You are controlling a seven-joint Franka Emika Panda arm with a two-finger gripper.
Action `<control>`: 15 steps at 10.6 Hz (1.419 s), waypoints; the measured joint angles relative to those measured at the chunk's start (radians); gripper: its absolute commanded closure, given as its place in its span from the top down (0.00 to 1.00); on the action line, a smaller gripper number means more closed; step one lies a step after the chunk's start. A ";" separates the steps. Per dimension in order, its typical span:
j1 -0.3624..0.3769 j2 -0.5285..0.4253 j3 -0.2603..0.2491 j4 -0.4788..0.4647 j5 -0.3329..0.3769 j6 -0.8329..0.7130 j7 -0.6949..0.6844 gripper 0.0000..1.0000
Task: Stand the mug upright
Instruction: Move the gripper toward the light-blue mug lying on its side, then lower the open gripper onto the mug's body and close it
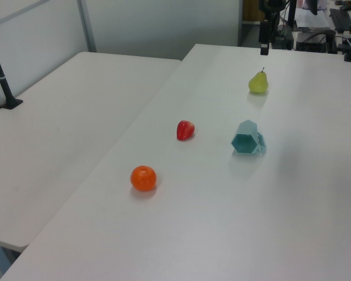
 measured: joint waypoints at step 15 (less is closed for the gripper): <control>0.201 0.104 0.155 -0.125 -0.407 0.000 0.374 1.00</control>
